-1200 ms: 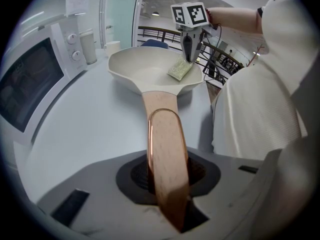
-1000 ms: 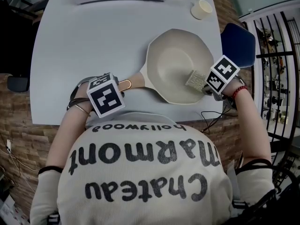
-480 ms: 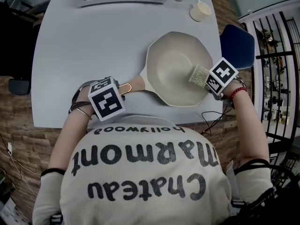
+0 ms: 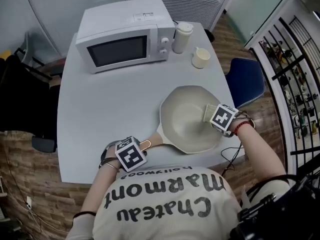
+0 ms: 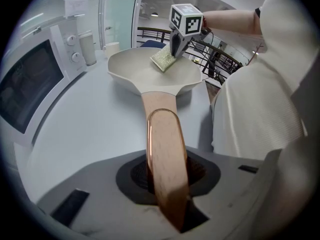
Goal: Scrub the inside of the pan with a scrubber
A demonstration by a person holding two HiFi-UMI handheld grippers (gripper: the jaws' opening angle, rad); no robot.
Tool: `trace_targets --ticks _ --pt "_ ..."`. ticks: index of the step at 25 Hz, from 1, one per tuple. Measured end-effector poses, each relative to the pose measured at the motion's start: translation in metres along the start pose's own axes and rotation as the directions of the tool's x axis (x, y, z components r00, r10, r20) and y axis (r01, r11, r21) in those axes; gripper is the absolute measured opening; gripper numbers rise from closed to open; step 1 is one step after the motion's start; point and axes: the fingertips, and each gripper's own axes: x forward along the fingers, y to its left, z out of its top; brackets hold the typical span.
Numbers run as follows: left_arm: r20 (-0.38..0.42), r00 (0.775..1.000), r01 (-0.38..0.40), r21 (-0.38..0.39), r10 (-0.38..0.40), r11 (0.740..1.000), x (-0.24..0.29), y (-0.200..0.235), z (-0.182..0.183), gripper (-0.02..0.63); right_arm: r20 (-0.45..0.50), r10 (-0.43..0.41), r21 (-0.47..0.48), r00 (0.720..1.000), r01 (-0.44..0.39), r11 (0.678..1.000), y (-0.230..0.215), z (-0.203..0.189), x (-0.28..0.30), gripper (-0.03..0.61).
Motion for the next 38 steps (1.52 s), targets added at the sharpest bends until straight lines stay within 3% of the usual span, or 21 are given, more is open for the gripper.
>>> trace_targets --ticks 3,6,8,10,11,12,13,14,16,17,18,19,20,24,27,29,31,33,38 --pt "0.001 1.0 -0.026 0.01 0.026 1.0 -0.001 0.006 0.001 0.114 0.075 -0.098 -0.04 0.992 0.102 0.994 -0.009 0.017 0.006 0.054" --pt "0.006 0.999 -0.048 0.014 0.048 0.999 -0.001 0.009 0.003 0.117 0.192 -0.23 -0.019 0.954 0.238 0.971 -0.025 0.031 0.002 0.054" --pt "0.009 0.998 -0.055 0.01 0.055 0.998 0.001 0.007 0.003 0.118 0.329 -0.213 0.089 0.92 0.195 0.977 -0.025 0.041 -0.012 0.054" --pt "0.013 0.997 -0.076 0.01 0.076 0.997 0.0 0.009 0.004 0.12 0.501 -0.177 0.243 0.847 0.059 0.968 -0.026 0.053 -0.042 0.054" --pt "0.016 0.995 -0.096 0.01 0.095 0.995 -0.001 0.012 0.004 0.123 0.593 -0.163 0.318 0.788 -0.043 0.947 -0.029 0.059 -0.06 0.053" --pt "0.019 0.993 -0.119 0.008 0.119 0.993 -0.003 0.015 0.005 0.132 0.688 -0.147 0.377 0.71 -0.177 0.909 -0.031 0.066 -0.078 0.054" --pt "0.022 0.989 -0.146 0.004 0.146 0.989 -0.006 0.019 0.005 0.144 0.781 -0.132 0.406 0.61 -0.336 0.85 -0.031 0.073 -0.095 0.052" --pt "0.023 0.984 -0.174 0.0 0.174 0.985 -0.008 0.021 0.003 0.157 0.864 -0.12 0.395 0.489 -0.51 0.764 -0.029 0.08 -0.11 0.052" --pt "0.027 0.973 -0.228 -0.007 0.228 0.974 -0.012 0.023 0.0 0.187 0.967 -0.12 0.253 0.225 -0.798 0.547 -0.015 0.087 -0.135 0.052" --pt "0.031 0.968 -0.25 -0.011 0.25 0.968 -0.014 0.022 -0.001 0.196 0.984 -0.128 0.167 0.122 -0.878 0.449 -0.007 0.086 -0.142 0.054" --pt "0.037 0.963 -0.267 -0.016 0.268 0.964 -0.015 0.02 -0.001 0.196 0.989 -0.136 0.108 0.061 -0.922 0.373 -0.001 0.082 -0.145 0.054" --pt "0.043 0.96 -0.278 -0.02 0.278 0.96 -0.017 0.018 -0.001 0.196 0.989 -0.144 0.082 0.036 -0.942 0.325 0.002 0.075 -0.144 0.054" --pt "0.048 0.957 -0.285 -0.022 0.285 0.958 -0.019 0.016 -0.001 0.196 0.988 -0.151 0.072 0.027 -0.95 0.305 0.004 0.068 -0.143 0.054" --pt "0.059 0.951 -0.302 -0.01 0.302 0.953 -0.038 0.016 -0.018 0.193 0.977 -0.211 0.063 -0.004 -0.95 0.307 0.014 0.053 -0.138 0.054" --pt "0.088 0.957 -0.275 -0.017 0.276 0.961 -0.055 0.015 -0.039 0.19 0.957 -0.289 0.083 -0.007 -0.951 0.298 0.025 0.042 -0.13 0.054" --pt "0.123 0.964 -0.231 -0.041 0.235 0.972 -0.067 0.011 -0.054 0.192 0.936 -0.35 0.077 -0.023 -0.961 0.267 0.033 0.035 -0.126 0.054" --pt "0.158 0.968 -0.188 -0.058 0.195 0.98 -0.078 0.007 -0.062 0.192 0.92 -0.388 0.038 -0.062 -0.969 0.245 0.041 0.029 -0.132 0.054" --pt "0.18 0.965 -0.185 -0.05 0.191 0.981 -0.082 0.003 -0.063 0.19 0.912 -0.4 0.011 -0.095 -0.967 0.255 0.05 0.016 -0.143 0.054" --pt "0.197 0.927 -0.303 -0.112 0.32 0.946 -0.084 0.005 -0.068 0.193 0.902 -0.415 0.0 -0.118 -0.962 0.274 0.074 -0.04 -0.156 0.054"
